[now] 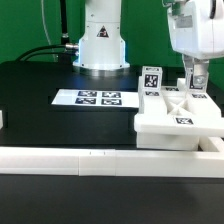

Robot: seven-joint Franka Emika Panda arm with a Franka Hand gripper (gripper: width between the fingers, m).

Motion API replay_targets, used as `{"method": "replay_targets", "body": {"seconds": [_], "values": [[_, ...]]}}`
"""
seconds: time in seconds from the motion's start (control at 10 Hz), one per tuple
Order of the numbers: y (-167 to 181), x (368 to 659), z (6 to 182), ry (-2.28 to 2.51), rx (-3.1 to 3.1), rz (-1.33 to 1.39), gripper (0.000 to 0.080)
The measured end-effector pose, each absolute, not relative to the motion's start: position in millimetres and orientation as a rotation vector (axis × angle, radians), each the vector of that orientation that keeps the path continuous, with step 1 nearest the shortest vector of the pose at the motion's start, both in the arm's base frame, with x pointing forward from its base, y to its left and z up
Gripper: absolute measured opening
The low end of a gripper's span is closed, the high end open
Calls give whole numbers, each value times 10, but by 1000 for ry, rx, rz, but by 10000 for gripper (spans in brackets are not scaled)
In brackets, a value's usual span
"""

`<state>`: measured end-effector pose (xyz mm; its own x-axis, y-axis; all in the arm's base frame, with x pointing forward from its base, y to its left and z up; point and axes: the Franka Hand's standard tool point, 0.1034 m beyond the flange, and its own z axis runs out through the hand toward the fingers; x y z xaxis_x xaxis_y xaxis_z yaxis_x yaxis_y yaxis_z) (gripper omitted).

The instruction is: Assemble chair

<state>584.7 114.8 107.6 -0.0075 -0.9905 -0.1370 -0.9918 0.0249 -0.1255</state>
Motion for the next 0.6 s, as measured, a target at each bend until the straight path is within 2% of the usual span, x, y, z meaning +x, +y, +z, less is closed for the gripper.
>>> {"method": "replay_targets", "body": {"seconds": [0.1, 0.2, 0.4, 0.6], "values": [[1156, 5847, 1083, 2093, -2090, 19, 493], [1158, 5853, 1087, 2015, -2165, 7, 616], [1157, 5852, 1083, 1842, -2315, -14, 648], [1160, 5833, 1079, 1628, -2489, -17, 648]]}}
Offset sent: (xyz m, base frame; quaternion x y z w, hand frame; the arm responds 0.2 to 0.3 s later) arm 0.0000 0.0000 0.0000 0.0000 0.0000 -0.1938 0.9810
